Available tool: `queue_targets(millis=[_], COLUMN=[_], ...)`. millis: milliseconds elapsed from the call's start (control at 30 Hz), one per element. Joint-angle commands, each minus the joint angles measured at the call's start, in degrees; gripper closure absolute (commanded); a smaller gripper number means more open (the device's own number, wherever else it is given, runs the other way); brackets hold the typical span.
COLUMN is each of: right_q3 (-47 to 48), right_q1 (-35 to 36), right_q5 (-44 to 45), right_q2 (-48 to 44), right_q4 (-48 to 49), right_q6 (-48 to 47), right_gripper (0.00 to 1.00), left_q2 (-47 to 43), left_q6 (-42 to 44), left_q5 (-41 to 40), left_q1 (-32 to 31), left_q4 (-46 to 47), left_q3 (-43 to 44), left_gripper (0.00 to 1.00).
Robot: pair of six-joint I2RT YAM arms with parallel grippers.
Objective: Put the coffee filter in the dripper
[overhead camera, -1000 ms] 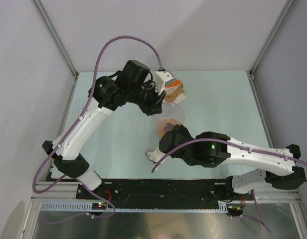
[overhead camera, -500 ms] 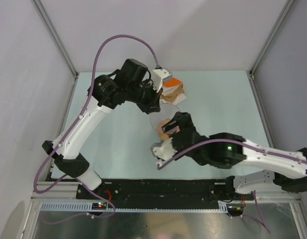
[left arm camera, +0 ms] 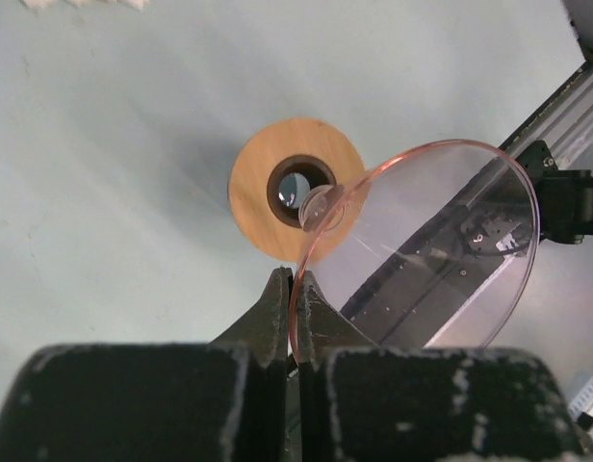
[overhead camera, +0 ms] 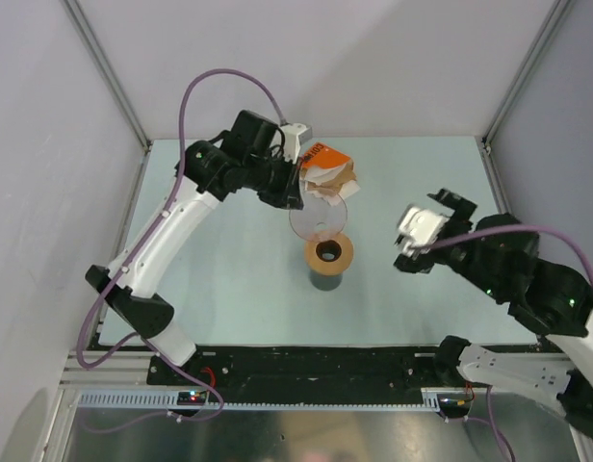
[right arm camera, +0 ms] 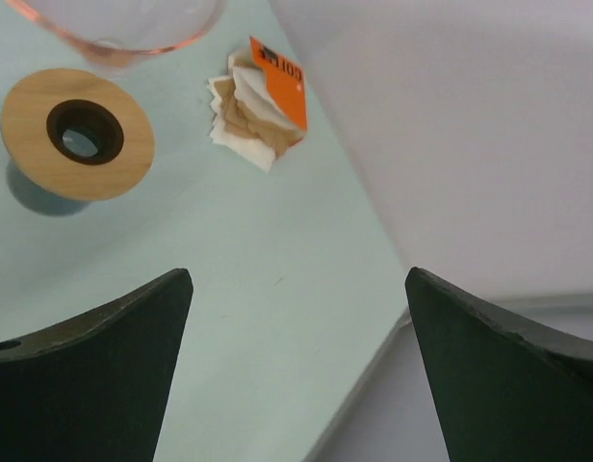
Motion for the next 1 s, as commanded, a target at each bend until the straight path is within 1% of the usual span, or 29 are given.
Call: queue_targets(millis=[0,133,233,300,400,533,667,867,967], right_q3=[-0.55,1.31,2.89,2.66,2.38,2.39,1.71,-0.62,-1.77], right_q1=[-16.65,-30.45,-39.54,-42.89,-44.24,-44.30,-43.90,-43.32,-42.47], right_q5=[-21.03,-35.83,-49.80,-57.75,-64.79,-68.22,-68.89,-68.25,-67.36], right_q2=[-1.15,2.18,6.40,8.94,12.43,16.73,20.15,22.77,23.53], right_q4=[-1.81,-6.61,-9.50,-9.36,-6.98,-3.00,0.02,3.60,4.84], right_q6=[18.45,28.14,35.48,39.72,43.83,50.22,54.41,58.03,58.40], right_gripper=[0.01,0.01,0.02,0.04,0.09,0.16,0.21,0.26,0.28], left_q2=[-5.14,-8.64,-11.45,-12.46,-12.01,-9.78,-7.95,-6.26,-5.34], left_q6=[-8.42,-13.11,-14.56,-14.89,-15.44,-15.88,-15.16,-14.88,-14.68], left_q5=[-1.82,-1.58,-3.52,-5.42,-6.13,-6.66,-7.08,-7.32,-7.23], left_q1=[1.24,0.29,-1.93,-3.18,-3.59,-3.67,-3.57,-3.45,-3.33], left_q4=[9.17,13.49,14.53,14.97,15.70,16.68,17.38,18.77,19.21], left_q3=[-10.25,-17.03,-19.96,-21.05,-21.70,-20.95,-20.77,-22.33,-22.37], left_gripper=[1.00,1.00,1.00,1.00,1.00,1.00,1.00,1.00,1.00])
